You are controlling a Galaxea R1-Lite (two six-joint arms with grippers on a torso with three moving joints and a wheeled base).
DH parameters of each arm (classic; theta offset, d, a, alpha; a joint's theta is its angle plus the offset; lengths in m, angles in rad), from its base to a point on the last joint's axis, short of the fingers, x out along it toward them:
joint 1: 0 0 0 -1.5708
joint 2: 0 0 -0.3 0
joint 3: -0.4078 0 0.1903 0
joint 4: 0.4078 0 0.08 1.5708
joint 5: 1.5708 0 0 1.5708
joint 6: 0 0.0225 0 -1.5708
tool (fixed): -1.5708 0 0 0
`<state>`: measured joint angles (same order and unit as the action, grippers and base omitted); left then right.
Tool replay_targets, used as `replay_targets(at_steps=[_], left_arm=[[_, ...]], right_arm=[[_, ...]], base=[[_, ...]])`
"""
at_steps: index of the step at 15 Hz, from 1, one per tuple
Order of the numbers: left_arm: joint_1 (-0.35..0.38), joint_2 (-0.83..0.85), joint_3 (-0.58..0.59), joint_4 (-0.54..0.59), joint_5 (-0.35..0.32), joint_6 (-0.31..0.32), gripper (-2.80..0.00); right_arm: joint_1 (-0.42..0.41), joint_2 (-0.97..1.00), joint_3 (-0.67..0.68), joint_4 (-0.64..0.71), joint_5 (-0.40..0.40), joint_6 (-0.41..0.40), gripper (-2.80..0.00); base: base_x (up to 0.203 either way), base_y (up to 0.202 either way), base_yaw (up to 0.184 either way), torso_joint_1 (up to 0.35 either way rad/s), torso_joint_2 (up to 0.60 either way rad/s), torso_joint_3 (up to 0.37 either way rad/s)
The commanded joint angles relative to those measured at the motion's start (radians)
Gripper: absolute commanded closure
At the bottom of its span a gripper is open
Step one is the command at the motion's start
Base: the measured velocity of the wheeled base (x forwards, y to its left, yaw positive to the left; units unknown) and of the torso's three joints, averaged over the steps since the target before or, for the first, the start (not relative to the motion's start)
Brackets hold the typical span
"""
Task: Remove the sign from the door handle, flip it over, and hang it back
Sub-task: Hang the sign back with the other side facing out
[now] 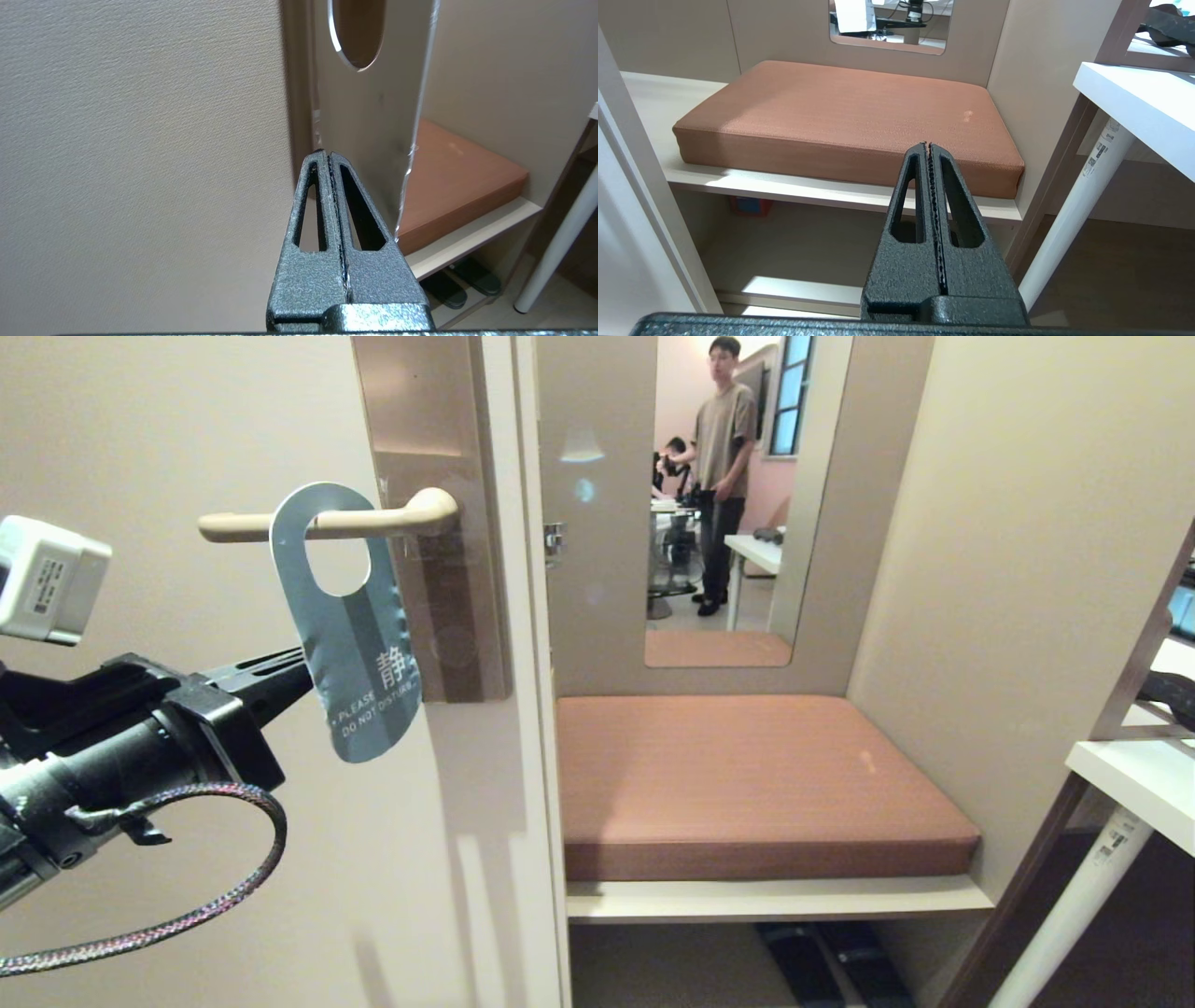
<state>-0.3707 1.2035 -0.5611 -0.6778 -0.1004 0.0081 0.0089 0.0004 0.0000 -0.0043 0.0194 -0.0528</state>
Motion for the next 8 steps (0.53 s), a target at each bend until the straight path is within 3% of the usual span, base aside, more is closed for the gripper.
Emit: replay_targets(at_steps=[1, 8], left_arm=[[-0.027, 0.013, -0.016, -0.003, -0.001, 0.004, 0.0], [-0.088, 0.016, -0.027, -0.003, -0.001, -0.005, 0.0]], right_arm=[[0.0, 0.0, 0.0, 0.0, 0.0, -0.001, 0.0], [0.0, 0.0, 0.0, 0.0, 0.001, -0.001, 0.0]], base=[[0.0, 0.0, 0.0, 0.0, 0.0, 0.0], [0.0, 0.0, 0.0, 0.0, 0.0, 0.0]])
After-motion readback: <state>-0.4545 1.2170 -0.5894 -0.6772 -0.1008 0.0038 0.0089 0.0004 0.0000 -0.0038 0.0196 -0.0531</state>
